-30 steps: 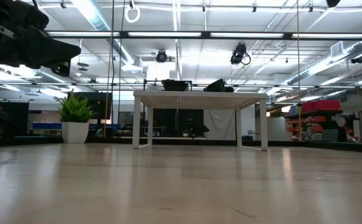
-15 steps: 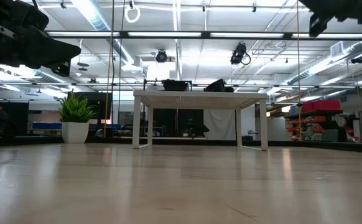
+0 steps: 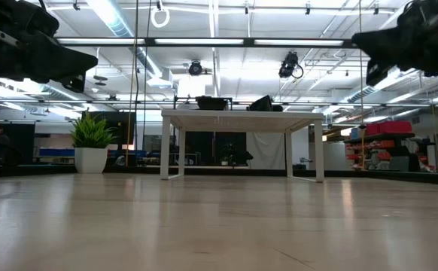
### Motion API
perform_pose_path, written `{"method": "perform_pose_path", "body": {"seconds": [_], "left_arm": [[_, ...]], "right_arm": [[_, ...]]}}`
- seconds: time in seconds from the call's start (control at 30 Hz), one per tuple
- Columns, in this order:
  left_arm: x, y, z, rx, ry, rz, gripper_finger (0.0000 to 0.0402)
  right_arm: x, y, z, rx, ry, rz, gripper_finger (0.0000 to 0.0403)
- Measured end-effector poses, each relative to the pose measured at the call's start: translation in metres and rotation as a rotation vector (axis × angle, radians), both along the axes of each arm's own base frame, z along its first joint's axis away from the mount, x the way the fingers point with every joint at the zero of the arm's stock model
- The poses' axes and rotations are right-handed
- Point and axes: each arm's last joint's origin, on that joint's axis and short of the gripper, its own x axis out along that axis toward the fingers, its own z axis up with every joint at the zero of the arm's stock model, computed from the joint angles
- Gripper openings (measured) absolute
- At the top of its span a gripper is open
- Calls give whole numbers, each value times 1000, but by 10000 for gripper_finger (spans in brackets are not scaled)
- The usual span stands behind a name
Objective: Pick & Place Mini shaped plates
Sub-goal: Return to Home Position
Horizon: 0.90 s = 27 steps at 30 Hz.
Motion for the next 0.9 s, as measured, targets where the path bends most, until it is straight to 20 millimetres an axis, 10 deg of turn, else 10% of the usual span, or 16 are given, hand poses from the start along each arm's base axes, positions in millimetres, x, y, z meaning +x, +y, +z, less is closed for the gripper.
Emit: {"method": "perform_pose_path", "body": {"seconds": [0.9], "left_arm": [[0,0,0,0,0,0,21]], "right_arm": [[2,-1,-33,100,351,-9,20]]}}
